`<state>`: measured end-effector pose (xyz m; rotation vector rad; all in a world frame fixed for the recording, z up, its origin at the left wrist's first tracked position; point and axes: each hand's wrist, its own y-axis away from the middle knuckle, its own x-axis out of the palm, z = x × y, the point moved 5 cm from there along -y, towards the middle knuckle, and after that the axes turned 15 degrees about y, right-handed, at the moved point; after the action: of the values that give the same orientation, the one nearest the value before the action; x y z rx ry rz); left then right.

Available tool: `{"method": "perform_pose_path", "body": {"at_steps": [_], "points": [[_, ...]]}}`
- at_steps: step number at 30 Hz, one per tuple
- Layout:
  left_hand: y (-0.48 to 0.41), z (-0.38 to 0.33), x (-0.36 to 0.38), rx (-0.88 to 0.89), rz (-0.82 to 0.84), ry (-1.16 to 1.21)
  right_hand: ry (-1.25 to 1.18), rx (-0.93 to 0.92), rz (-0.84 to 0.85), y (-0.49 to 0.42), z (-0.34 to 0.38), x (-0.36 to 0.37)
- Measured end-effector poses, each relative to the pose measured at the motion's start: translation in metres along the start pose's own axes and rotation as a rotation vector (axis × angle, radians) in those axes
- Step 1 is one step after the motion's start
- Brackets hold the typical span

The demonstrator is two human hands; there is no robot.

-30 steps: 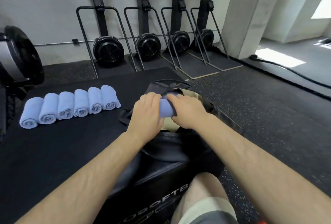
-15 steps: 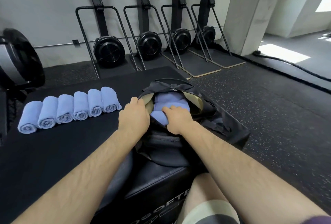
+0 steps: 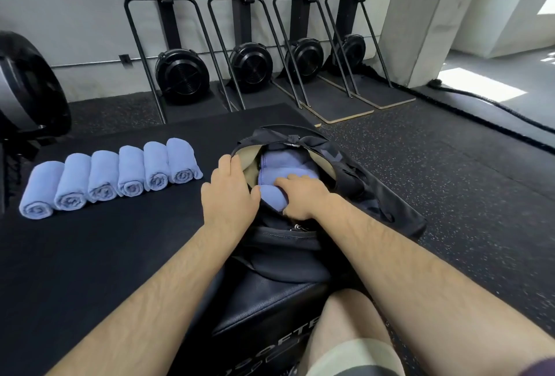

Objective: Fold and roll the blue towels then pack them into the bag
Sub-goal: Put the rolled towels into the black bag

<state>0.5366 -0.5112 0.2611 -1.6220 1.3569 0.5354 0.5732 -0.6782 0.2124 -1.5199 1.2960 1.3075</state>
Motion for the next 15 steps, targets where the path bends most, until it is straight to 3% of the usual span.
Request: {"method": "perform_pose_path", "body": {"at_steps": [4, 7, 15], "points": [[0.010, -0.011, 0.001, 0.246, -0.091, -0.117, 0.060, 0.041, -0.129, 0.001, -0.006, -0.003], [0.024, -0.026, 0.017, 0.507, 0.025, -0.084, 0.103, 0.100, -0.045, -0.003, -0.014, 0.000], [0.024, -0.020, 0.039, 0.444, 0.274, -0.126, 0.095, 0.157, 0.295, -0.013, -0.025, -0.010]]}}
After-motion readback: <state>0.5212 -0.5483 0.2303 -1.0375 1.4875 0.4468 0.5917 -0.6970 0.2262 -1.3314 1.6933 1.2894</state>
